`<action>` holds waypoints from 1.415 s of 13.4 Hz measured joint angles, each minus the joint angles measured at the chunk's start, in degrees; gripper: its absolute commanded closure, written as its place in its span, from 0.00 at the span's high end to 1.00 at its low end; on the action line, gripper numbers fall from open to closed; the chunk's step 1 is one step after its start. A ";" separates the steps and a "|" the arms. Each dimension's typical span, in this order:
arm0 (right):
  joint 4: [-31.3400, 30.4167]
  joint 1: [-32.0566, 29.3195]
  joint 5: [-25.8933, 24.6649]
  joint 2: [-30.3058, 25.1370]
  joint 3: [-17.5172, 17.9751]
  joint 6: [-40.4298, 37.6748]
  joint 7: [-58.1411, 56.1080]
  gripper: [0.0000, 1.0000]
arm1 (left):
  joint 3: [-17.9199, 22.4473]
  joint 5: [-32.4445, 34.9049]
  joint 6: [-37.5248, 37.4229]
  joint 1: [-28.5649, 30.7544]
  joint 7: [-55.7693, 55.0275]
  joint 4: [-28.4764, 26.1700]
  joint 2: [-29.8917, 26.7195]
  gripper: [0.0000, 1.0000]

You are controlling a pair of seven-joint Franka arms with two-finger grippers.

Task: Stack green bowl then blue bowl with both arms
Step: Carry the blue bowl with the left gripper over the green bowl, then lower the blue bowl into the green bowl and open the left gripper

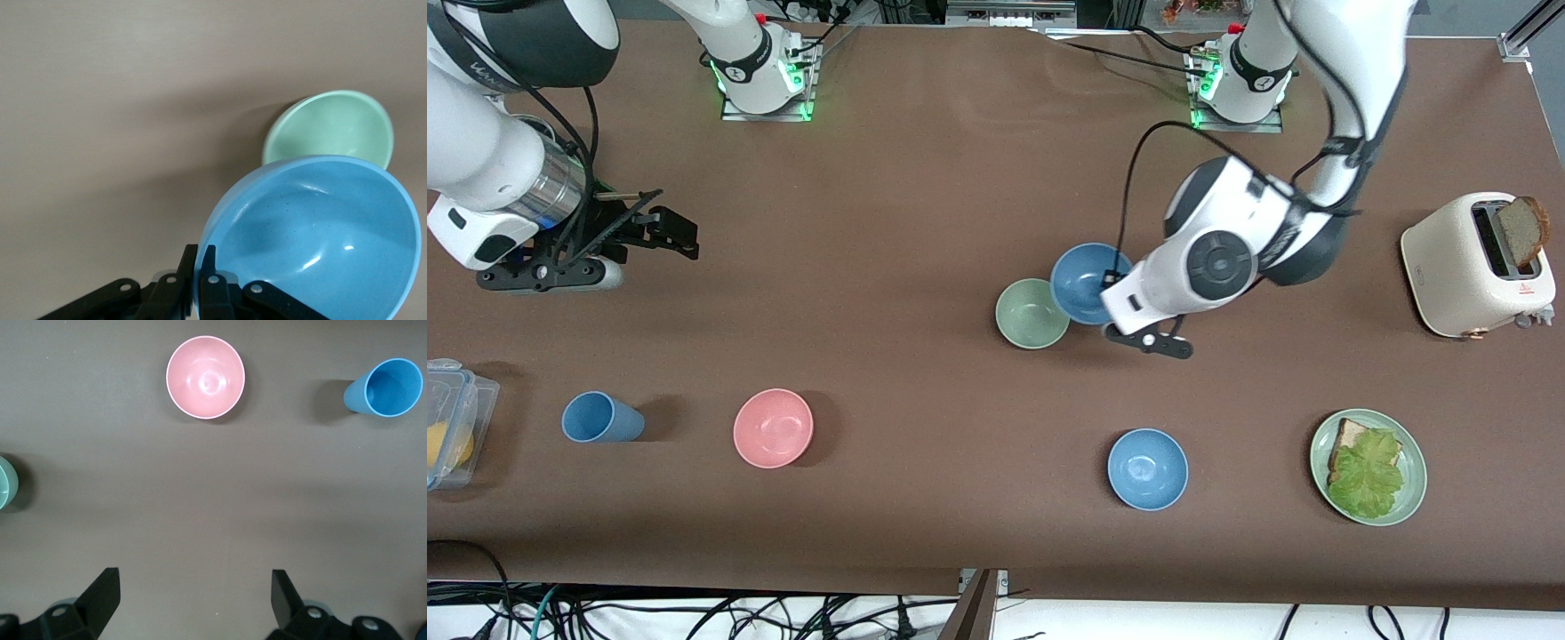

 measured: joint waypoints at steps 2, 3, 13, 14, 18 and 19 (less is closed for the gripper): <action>0.00 0.00 0.00 0.00 0.00 0.00 -0.01 1.00 | 0.21 0.00 3.72 -3.13 -3.68 3.04 4.55 0.00; 0.00 0.00 0.00 0.00 -0.01 0.00 -0.01 1.00 | 0.29 0.00 5.66 -3.84 -4.39 3.63 5.99 0.00; 0.00 -0.18 0.00 0.01 -0.19 0.00 -0.06 1.00 | 0.51 0.00 9.34 -5.67 -4.66 4.08 9.88 0.00; 0.00 -0.23 0.00 0.02 -0.33 0.00 -0.08 1.00 | 0.53 0.01 9.39 -5.76 -4.66 4.09 10.21 0.00; 0.00 -0.31 0.00 0.04 -0.52 -0.01 -0.16 1.00 | 0.74 0.75 9.48 -6.24 -4.66 4.12 10.53 1.00; 0.00 -0.31 0.00 0.04 -0.52 -0.01 -0.17 1.00 | 0.77 2.00 9.51 -6.41 -4.66 4.16 10.53 1.00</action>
